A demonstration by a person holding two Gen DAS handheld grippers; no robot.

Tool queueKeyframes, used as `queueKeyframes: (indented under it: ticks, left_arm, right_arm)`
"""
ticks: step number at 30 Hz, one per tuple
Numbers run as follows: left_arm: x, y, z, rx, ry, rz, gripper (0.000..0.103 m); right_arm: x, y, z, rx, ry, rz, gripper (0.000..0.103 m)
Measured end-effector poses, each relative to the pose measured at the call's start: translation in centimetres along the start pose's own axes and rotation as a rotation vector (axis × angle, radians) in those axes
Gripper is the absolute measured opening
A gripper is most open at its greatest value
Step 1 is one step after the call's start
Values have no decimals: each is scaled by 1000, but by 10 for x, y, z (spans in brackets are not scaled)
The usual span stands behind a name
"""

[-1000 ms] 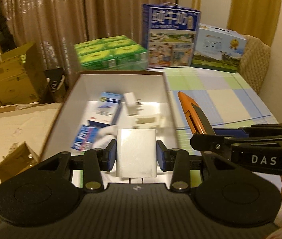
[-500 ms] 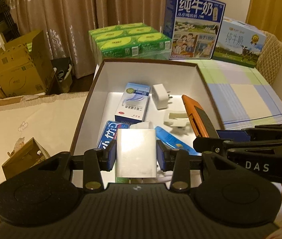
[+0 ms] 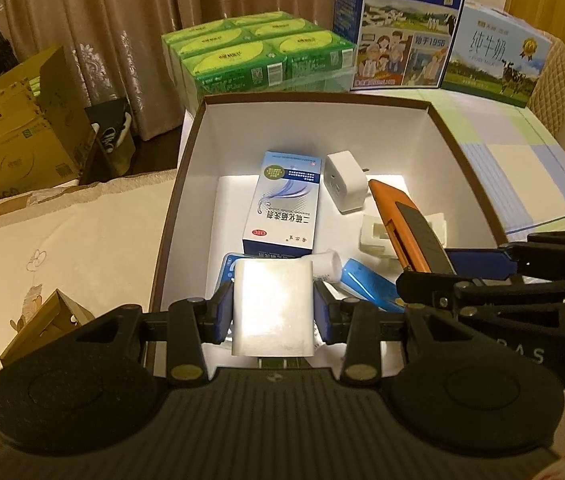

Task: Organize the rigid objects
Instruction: 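Release the white plug with the left tool while the right tool drops the knife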

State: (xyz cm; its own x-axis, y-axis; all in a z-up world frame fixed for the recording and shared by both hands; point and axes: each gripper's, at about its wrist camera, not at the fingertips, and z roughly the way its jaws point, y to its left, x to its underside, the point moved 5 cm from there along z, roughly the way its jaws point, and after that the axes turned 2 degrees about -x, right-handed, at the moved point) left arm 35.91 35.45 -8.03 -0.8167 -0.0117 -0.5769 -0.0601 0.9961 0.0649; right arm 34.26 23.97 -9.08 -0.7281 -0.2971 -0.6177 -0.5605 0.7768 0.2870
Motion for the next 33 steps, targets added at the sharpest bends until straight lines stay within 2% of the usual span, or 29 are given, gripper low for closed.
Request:
queueKeyframes:
  ticks: [9,11,17,20,25,33]
  left_arm:
    - [-5,2,26,27,44,16,36]
    - [-7,3,26,28,33,22,36]
    - [-12,6,20,35,15,28,45]
    - [-11,9,14,38,12,13,52]
    - [-7,11,0,46,-9,-2,56]
    - [6,3,-31,39,-56,-13,67]
  right_arm:
    - [-4,-8,20,21,25,25,32]
    - [-4,-10,23,19,24,35,32]
    - [-8,-15,33,-1,17,57,33]
    - [-13,-15,26,-5,-43,45,34]
    - [-13,-15,9,12,-69,52,49]
    - [2,-12,-29,39,-112,37,64]
